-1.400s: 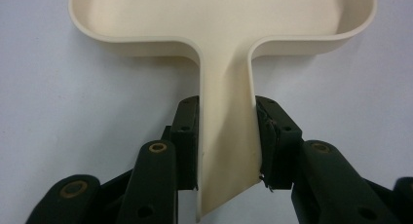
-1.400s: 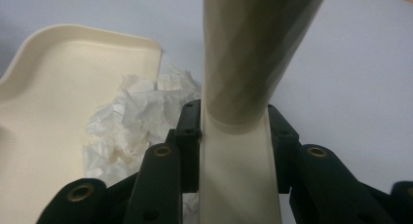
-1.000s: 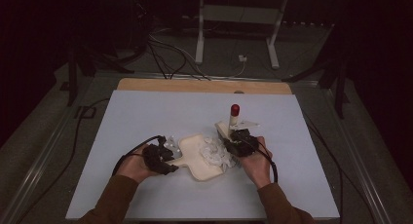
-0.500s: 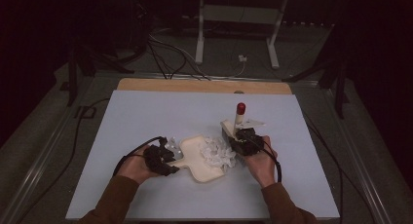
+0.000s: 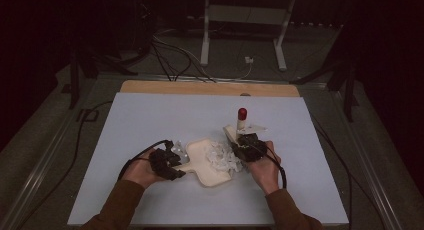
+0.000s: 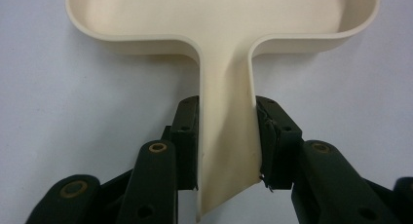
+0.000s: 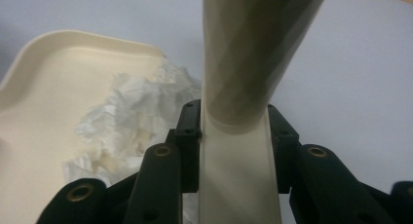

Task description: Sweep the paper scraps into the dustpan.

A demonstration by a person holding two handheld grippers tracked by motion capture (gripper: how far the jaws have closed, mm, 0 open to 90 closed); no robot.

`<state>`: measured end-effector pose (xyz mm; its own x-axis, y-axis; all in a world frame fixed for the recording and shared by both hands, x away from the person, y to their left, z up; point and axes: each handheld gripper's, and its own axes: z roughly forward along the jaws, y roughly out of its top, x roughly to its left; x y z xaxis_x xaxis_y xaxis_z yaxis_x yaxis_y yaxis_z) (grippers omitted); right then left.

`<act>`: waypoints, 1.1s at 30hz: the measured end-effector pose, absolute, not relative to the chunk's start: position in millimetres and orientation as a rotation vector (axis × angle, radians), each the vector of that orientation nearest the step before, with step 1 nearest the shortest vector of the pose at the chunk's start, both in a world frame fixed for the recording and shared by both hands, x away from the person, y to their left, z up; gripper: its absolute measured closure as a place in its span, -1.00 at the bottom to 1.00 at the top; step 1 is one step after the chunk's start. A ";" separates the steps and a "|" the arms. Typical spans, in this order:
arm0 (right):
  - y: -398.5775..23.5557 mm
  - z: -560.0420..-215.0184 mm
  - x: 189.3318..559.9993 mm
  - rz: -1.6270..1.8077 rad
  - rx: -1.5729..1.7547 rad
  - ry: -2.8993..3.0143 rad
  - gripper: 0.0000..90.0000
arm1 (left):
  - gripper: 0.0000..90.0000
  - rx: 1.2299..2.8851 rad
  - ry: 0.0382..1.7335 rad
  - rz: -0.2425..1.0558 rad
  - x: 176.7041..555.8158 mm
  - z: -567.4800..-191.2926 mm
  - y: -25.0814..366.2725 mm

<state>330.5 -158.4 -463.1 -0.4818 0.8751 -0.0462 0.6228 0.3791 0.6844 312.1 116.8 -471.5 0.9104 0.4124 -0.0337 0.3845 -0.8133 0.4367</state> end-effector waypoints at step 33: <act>-115.4 -459.8 317.0 0.929 1.224 2.324 0.49 | 0.46 2.627 0.579 0.087 311.9 -472.7 113.4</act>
<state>317.0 -115.4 -459.8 -0.5636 0.8260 -0.0065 0.5938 0.4106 0.6919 311.9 113.4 -472.7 0.9100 0.4132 -0.0335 0.3850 -0.8125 0.4376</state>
